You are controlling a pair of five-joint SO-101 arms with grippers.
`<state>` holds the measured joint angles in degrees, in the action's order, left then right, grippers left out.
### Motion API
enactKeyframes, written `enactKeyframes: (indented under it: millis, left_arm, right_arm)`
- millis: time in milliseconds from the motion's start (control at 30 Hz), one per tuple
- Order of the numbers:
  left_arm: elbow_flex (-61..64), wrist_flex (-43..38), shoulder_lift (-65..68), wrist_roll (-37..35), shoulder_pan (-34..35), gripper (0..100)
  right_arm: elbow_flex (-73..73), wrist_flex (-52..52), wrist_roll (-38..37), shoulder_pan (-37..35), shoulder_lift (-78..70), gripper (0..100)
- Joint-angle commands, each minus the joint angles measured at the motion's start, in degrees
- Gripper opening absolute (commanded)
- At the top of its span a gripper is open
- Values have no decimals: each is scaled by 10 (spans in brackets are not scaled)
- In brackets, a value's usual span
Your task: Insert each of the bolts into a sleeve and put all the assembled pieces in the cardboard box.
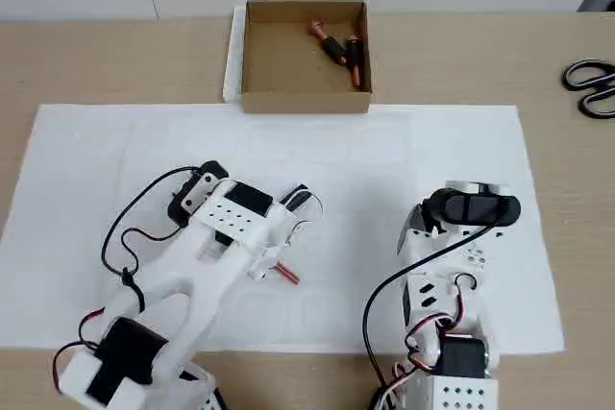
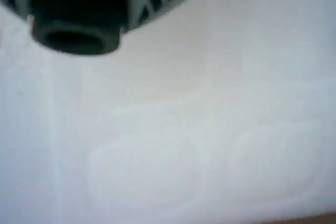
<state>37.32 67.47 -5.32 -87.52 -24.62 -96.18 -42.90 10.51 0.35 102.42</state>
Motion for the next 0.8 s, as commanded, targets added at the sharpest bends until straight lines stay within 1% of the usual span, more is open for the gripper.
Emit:
enactKeyframes:
  millis: [0,133,233,333,433,533,600,667,733,767]
  left_arm:
    - [-40,9,-9,-4,-30,7]
    - [-126,78,-9,-4,-71,7]
    - [-189,105,-9,-4,-83,7]
    - [-252,121,-9,-1,-71,7]
    - [-318,156,-9,22,-34,7]
    - [-359,199,-9,90,22,7]
    - [-376,229,-9,153,58,7]
    - [-385,246,-9,230,80,7]
    - [-400,252,-9,327,84,7]
    - [-410,252,-9,373,86,7]
  right_arm:
    - [-3,4,-2,4,11,5]
    - [-3,4,-2,4,11,5]
    - [-3,4,-2,4,11,5]
    - [-3,4,-2,3,11,5]
    - [-3,4,-2,1,11,5]
    - [-2,5,-2,-1,12,5]
    - [-3,12,-2,-23,12,5]
    - [-3,29,-2,-65,12,5]
    - [-3,54,-7,-118,12,5]
    - [-3,66,-21,-143,12,5]
